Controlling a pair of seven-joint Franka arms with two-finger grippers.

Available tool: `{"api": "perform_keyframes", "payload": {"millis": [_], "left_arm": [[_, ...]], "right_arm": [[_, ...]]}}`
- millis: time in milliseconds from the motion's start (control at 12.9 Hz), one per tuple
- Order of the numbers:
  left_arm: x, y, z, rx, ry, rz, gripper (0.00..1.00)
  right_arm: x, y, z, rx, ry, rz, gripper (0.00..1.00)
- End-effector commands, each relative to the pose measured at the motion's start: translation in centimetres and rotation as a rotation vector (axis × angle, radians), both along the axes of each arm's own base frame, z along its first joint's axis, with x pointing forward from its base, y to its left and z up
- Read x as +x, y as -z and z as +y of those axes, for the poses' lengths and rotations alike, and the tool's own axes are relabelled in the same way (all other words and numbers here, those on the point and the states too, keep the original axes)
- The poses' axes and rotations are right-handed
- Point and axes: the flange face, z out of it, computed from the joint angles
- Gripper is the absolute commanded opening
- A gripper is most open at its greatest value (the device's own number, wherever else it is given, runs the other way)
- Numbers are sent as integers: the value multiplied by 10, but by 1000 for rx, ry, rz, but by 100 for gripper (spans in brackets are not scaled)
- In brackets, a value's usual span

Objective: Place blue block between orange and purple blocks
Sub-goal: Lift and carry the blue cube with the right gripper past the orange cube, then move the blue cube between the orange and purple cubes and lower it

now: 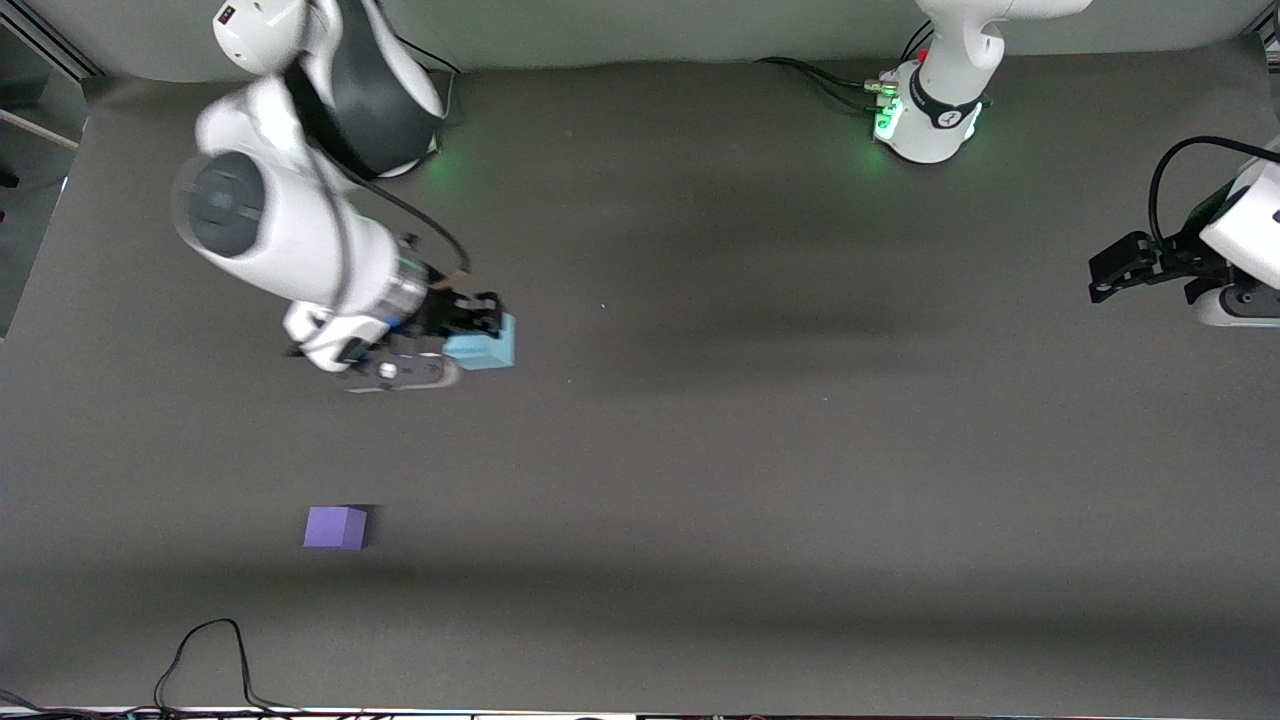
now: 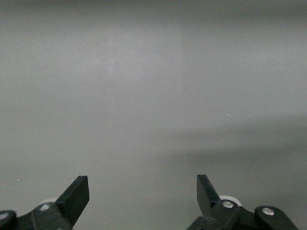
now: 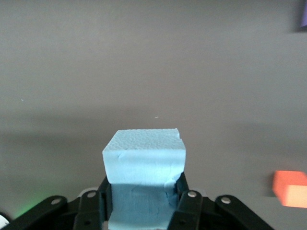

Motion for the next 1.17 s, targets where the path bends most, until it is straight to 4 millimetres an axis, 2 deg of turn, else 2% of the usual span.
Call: {"api": "perform_keyframes", "payload": {"millis": [0,155,311,466,621,777,932,1087], "left_arm": [[-3,0,1,-5,17,7,100],[-3,0,1,-5,17,8,100],[-3,0,1,-5,17,7,100],[-3,0,0,-5,18,8,100],[-3,-1,1,-6,15,7,100],[-3,-1,0,-9,15,10,100],[-4,-1,-1,-9,15,12,100],[-4,0,-1,-14,13,13,100]], "right_arm": [[-6,-19,-74,2,-35,-15,48],[-13,-26,-147,-43,-74,-32,48],[-11,-22,-216,-43,-60,-33,48],[-10,-13,-261,-56,-21,-27,48],[-8,11,-272,-72,-17,-27,48],[-5,58,-273,-98,2,-41,48],[-8,109,-284,-114,34,-114,48],[-2,151,-280,-156,43,-116,48]]}}
